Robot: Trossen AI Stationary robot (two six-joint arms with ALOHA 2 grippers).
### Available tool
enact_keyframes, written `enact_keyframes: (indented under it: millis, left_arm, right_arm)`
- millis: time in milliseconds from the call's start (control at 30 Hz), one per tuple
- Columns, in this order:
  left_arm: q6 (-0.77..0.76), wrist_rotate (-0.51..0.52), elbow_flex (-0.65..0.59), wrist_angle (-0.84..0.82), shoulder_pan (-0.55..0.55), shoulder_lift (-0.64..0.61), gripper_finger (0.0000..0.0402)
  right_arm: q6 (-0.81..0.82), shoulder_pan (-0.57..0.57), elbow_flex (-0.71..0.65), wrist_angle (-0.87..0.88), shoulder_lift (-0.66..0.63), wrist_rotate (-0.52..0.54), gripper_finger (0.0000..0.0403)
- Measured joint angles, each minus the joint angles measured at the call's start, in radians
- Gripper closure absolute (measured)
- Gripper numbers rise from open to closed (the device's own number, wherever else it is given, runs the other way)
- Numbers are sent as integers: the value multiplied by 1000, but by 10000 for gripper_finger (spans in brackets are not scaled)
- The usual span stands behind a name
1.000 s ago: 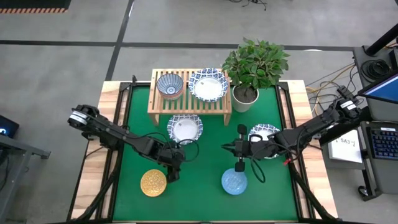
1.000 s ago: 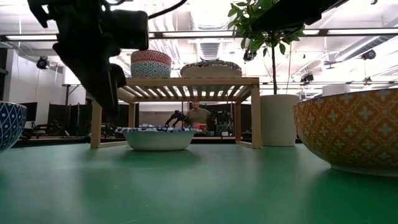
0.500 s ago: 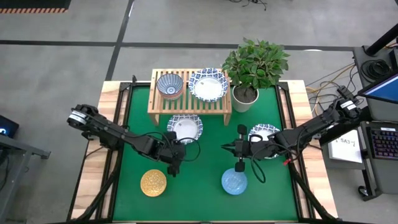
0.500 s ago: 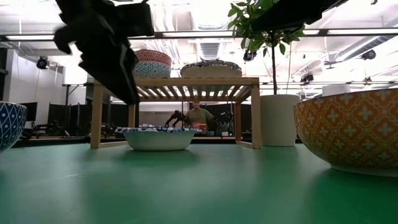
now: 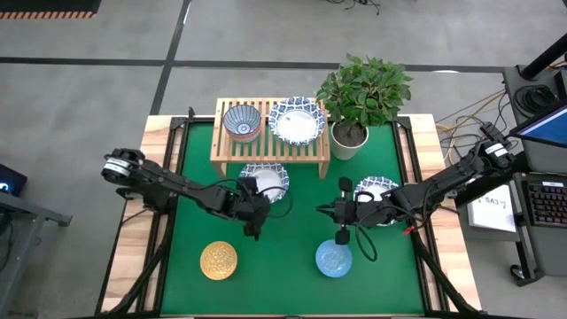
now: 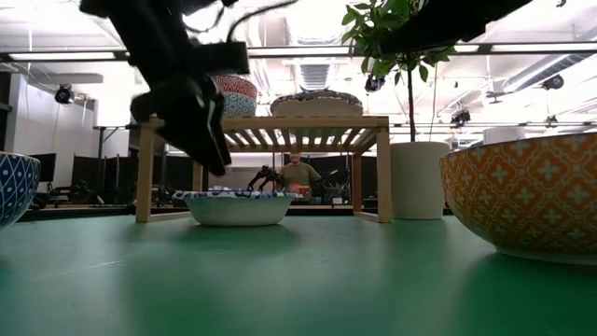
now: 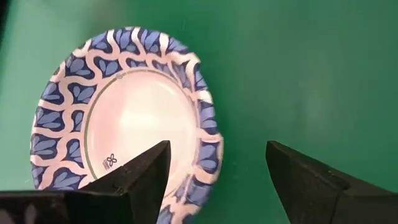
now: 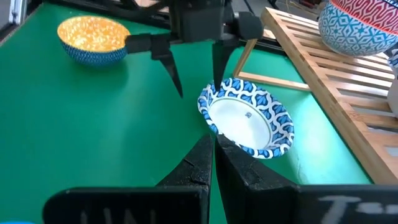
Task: Place and stack plates onto a shelf
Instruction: Stack the left white and blue bowl on top of the white and blue bowl on the shelf
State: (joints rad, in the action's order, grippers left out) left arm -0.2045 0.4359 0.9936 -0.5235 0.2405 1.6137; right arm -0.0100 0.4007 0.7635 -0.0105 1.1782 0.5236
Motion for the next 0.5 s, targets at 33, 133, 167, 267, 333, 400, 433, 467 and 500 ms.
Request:
enact_keyframes:
  millis: [33, 133, 167, 267, 333, 400, 433, 467, 500]
  left_arm:
    - [7, 0, 0, 5, -4, 15, 159]
    - [31, 0, 0, 15, -10, 67, 169]
    - [33, 2, 0, 14, -13, 84, 173]
    - [26, 38, 0, 16, -15, 122, 188]
    - [19, 49, 0, 15, -16, 139, 202]
    - [14, 50, 0, 16, -15, 150, 221]
    - [12, 50, 0, 16, -15, 153, 231]
    - [11, 50, 0, 17, -15, 153, 243]
    - [11, 50, 0, 17, -14, 153, 257]
  right_arm:
    - [2, 0, 0, 7, 0, 0, 394]
    - [9, 0, 0, 21, -3, 0, 394]
    - [9, 0, 0, 22, -3, 0, 394]
    - [9, 0, 0, 32, -4, 0, 394]
    - [9, 0, 0, 36, -4, 1, 394]
    - [9, 0, 0, 36, -4, 1, 394]
    - [9, 0, 0, 36, -4, 1, 394]
    - [9, 0, 0, 37, -4, 1, 394]
    - [9, 0, 0, 37, -4, 1, 394]
